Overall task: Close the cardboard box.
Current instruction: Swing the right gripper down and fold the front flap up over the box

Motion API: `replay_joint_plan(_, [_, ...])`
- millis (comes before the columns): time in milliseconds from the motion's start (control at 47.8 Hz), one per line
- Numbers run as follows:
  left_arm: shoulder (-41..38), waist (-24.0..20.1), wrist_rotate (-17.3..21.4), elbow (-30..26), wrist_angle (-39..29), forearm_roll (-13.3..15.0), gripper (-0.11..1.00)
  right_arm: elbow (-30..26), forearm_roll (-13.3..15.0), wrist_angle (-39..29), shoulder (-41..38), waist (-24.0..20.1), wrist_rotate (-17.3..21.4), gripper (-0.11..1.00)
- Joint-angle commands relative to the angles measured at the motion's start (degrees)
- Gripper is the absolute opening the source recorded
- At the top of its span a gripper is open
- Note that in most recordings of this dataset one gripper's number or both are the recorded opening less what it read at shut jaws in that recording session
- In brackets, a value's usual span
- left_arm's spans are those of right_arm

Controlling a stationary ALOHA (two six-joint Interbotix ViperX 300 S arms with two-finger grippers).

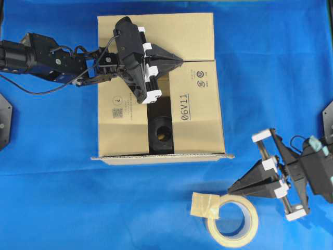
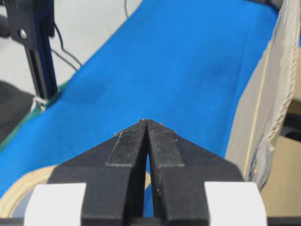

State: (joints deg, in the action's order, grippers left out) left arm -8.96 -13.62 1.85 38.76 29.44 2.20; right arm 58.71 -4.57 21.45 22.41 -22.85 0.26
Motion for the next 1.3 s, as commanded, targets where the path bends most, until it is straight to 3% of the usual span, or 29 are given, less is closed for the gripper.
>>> replay_joint_plan(0, [0.70, 0.18, -0.18, -0.18, 0.09, 0.09, 0.00, -0.97, -0.09, 1.14, 0.26, 0.09, -0.09, 0.00])
replay_joint_plan(146, [0.70, 0.18, -0.18, -0.18, 0.09, 0.09, 0.00, -0.62, -0.18, 1.14, 1.14, 2.81, -0.18, 0.00])
replay_joint_plan(607, [0.62, 1.14, -0.26, -0.44, 0.09, 0.09, 0.00, -0.26, -0.18, -2.64, 0.88, 17.93, 0.09, 0.00])
replay_joint_plan(1004, [0.62, 1.41, -0.26, -0.62, 0.09, 0.09, 0.00, -0.53, -4.92, -3.43, -7.29, 18.98, 0.09, 0.00])
replay_joint_plan(1276, [1.32, 1.41, -0.18, -0.97, 0.09, 0.09, 0.00, -0.70, -5.27, -3.34, -7.56, 18.98, 0.09, 0.00])
